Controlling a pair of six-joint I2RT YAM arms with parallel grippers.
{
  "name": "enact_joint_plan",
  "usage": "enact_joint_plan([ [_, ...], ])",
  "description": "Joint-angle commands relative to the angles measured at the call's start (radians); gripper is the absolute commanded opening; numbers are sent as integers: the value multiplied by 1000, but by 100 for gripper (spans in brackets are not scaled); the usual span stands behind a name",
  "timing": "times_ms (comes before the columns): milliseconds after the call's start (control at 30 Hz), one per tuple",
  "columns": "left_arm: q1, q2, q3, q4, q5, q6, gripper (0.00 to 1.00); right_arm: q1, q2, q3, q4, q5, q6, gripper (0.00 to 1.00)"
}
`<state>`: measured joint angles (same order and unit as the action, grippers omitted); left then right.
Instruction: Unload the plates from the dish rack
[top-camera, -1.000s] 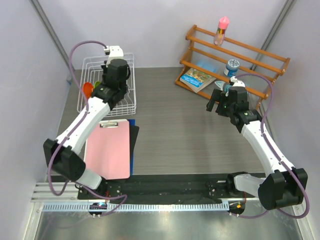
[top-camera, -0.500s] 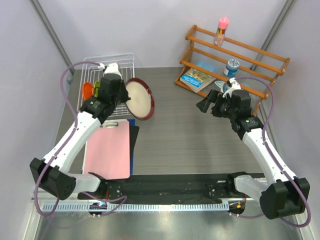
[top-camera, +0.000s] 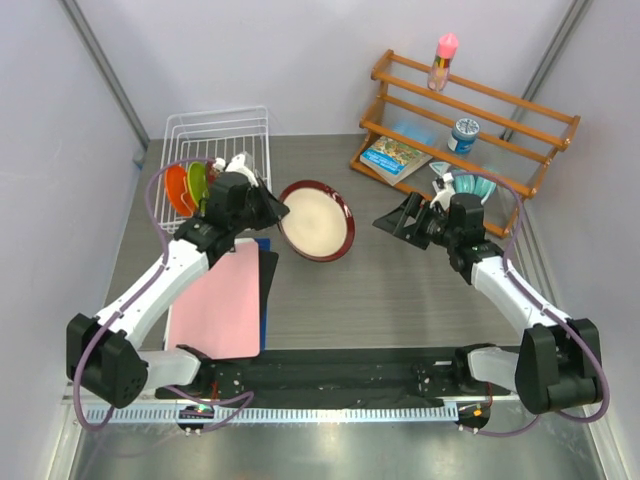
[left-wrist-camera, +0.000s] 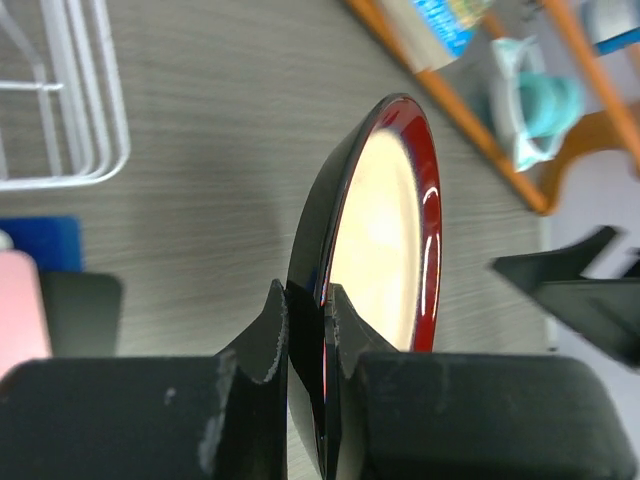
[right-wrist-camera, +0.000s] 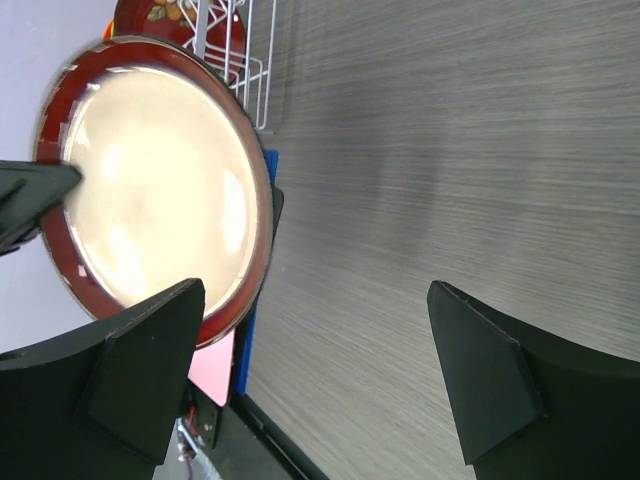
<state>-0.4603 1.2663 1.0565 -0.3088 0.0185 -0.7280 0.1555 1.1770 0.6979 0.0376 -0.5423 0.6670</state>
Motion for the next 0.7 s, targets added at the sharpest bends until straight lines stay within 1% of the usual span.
enact_joint_plan([
  [0,-11,-68,10,301,127,-111,0,13,36,-31,168,-85,68,100],
  [100,-29,-58,-18,332,130,-131,0,33,71,-52,251,-113,114,100],
  [167,-53,-62,-44,371,94,-146,0,48,91,-51,278,-120,137,99],
  [233,-64,-59,-65,387,89,-160,0,61,114,-46,307,-116,146,98],
  [333,-95,-42,-78,404,72,-162,0,88,147,-29,314,-107,148,88],
  [367,-100,-36,-78,412,67,-163,0,95,154,-28,315,-107,154,77],
  [400,-106,-28,-82,418,67,-163,0,104,164,-29,337,-110,161,70],
  [500,-123,-15,-84,430,55,-165,0,107,197,-34,353,-127,168,52],
  [533,-127,-13,-82,433,57,-166,0,108,205,-35,355,-137,172,50],
  [567,-130,-12,-82,439,55,-166,0,107,217,-37,361,-148,175,43],
  [600,-132,-7,-82,441,55,-165,0,108,220,-41,395,-165,192,23],
  [633,-135,-7,-81,442,54,-165,0,108,219,-54,409,-168,198,17],
  [667,-135,-7,-82,444,54,-165,0,108,219,-57,418,-169,201,5],
])
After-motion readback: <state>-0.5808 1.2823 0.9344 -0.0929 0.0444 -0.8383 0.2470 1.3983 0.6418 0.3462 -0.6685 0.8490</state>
